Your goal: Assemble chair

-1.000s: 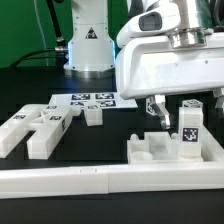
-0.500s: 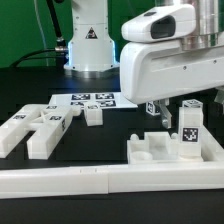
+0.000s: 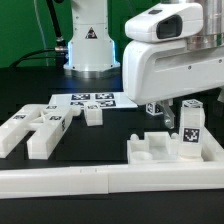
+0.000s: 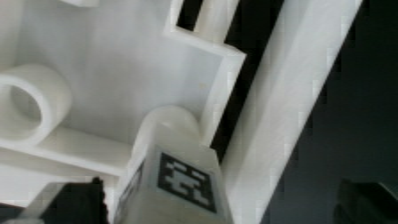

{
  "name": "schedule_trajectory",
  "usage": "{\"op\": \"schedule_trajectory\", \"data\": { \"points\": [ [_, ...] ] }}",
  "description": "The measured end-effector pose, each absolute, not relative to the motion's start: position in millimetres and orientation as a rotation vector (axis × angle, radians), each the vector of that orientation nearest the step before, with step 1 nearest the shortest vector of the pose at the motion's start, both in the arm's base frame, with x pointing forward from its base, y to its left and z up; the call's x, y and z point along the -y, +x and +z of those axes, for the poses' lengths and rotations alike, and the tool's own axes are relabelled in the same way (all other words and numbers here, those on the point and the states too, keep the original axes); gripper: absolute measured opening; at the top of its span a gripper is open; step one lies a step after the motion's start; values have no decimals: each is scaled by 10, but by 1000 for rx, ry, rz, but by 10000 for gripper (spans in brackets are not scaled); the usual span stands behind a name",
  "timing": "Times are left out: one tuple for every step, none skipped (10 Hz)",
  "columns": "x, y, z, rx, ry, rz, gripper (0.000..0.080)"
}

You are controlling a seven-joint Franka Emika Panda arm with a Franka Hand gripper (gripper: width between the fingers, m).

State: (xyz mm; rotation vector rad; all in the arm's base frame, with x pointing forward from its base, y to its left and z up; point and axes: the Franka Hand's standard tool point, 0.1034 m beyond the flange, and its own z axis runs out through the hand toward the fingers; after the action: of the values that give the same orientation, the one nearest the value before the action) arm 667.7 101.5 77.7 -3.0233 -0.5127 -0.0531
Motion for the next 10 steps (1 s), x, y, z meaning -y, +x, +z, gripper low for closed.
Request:
{"op": "schedule_trajectory", "data": {
  "points": [
    [-965,6709,800,557,-3017,-64,649],
    [-946,6722,809,569,-3015,-68,649],
    [-943,6722,808,580,-3013,-69,648],
    [-941,6718,804,591,-3011,-68,648],
    [-939,6718,803,600,-3009,-68,649],
    [-932,6718,802,636,-3003,-69,648],
    [-907,6720,801,806,-2974,-72,649],
    [-897,6722,801,967,-2944,-71,649],
    [-883,6722,795,1102,-2902,-72,649],
    [-835,6731,793,1332,-2817,-71,649]
  ]
}}
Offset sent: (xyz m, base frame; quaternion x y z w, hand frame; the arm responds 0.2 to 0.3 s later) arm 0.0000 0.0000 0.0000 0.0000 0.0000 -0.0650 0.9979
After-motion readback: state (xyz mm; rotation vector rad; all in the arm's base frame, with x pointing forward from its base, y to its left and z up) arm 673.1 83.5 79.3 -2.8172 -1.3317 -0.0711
